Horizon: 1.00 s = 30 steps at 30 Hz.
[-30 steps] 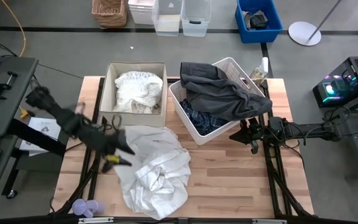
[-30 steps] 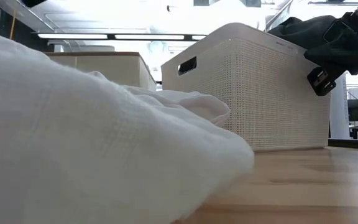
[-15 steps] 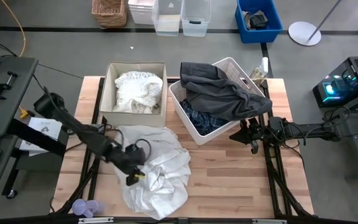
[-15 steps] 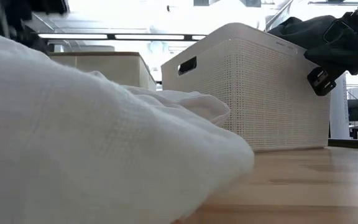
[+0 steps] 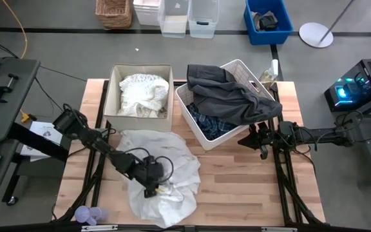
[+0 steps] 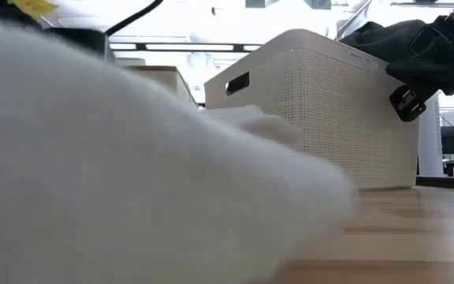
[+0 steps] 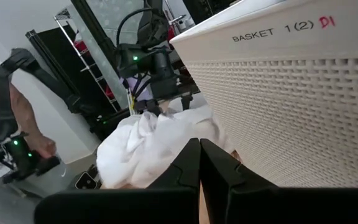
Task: Sort clothes
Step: Put the white shirt into the gray laundry organizer
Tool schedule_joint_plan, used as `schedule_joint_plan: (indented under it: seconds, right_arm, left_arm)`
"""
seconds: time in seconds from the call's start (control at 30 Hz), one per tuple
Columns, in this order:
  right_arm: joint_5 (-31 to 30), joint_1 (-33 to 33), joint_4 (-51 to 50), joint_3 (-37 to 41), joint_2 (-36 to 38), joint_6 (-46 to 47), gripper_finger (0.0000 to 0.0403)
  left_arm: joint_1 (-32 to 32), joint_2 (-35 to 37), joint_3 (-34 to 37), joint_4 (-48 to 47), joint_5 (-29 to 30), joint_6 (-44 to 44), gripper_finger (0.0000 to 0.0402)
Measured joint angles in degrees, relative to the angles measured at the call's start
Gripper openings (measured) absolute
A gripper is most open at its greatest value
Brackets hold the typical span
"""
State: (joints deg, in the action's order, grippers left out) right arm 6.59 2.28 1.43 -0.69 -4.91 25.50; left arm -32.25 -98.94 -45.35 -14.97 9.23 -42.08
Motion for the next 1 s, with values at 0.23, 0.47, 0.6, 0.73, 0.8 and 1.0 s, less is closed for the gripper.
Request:
schedule_joint_plan:
  seconds: [0.23,0.47,0.6,0.73,0.8,1.0]
  right_arm:
    - [0.00,-0.02,0.00,0.00,0.00,0.01,0.0000]
    - [0.00,-0.02,0.00,0.00,-0.02,0.01,0.0000]
    - [0.00,0.00,0.00,0.00,-0.02,0.02,0.0000]
    - [0.00,-0.01,0.00,0.01,-0.02,0.02,0.0000]
    - [0.01,-0.01,0.00,0.00,0.11,0.02,0.0000]
    - [0.00,-0.01,0.00,0.00,0.00,0.01,0.0000]
  left_arm:
    - [-0.37,-2.71,-0.30,1.24,-2.10,8.07,0.0052]
    - [-0.13,3.52,-4.98,-2.36,-6.83,12.49,0.0028]
    - [3.21,17.32,-11.59,-1.64,-2.11,19.67,0.0026]
    - [7.97,29.66,-18.67,-3.79,5.34,28.48,0.0025]
    - [11.41,35.49,-23.89,-3.80,11.47,34.95,0.0024]
    - [23.17,45.14,-36.76,-9.44,31.19,54.65,0.0024]
